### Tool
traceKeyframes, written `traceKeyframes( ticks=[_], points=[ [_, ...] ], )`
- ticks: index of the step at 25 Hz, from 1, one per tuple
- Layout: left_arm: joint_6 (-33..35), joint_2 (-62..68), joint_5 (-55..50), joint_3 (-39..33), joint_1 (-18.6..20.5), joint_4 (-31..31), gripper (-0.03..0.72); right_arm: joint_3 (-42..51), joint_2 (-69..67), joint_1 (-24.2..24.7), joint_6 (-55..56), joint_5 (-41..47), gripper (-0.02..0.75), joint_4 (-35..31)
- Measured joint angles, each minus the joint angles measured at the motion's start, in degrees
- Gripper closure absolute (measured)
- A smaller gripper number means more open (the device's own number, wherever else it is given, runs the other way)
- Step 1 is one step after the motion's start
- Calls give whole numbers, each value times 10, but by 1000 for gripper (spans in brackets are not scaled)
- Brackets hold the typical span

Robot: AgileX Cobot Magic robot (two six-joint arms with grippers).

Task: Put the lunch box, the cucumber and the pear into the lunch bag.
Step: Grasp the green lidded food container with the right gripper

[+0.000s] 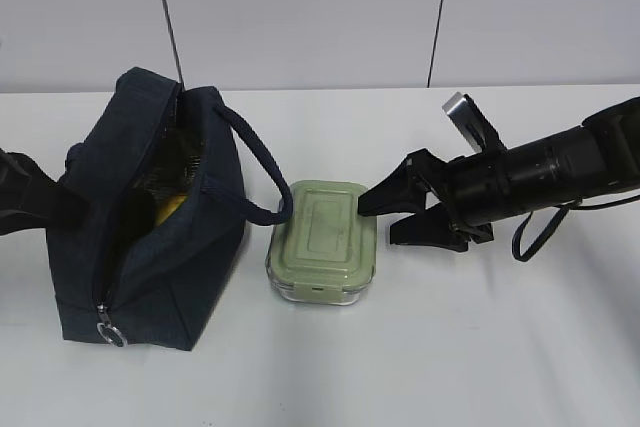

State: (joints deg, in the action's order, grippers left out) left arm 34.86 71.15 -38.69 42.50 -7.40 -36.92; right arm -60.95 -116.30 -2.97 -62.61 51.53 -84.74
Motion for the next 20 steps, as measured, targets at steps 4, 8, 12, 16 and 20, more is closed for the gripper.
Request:
traceKeyframes(
  ticks=[4,8,12,16,20],
  points=[
    [0,0,0,0,0,0,687,0,0,-4,0,0,134,0],
    [0,0,0,0,0,0,687,0,0,-18,0,-2,134,-5],
    [0,0,0,0,0,0,687,0,0,-26,3,-12,134,-7],
    [0,0,-1,0,0,0,687,0,0,-26,12,-15,134,-7],
    [0,0,-2,0,0,1,687,0,0,-26,14,-16,134,-8]
  ],
)
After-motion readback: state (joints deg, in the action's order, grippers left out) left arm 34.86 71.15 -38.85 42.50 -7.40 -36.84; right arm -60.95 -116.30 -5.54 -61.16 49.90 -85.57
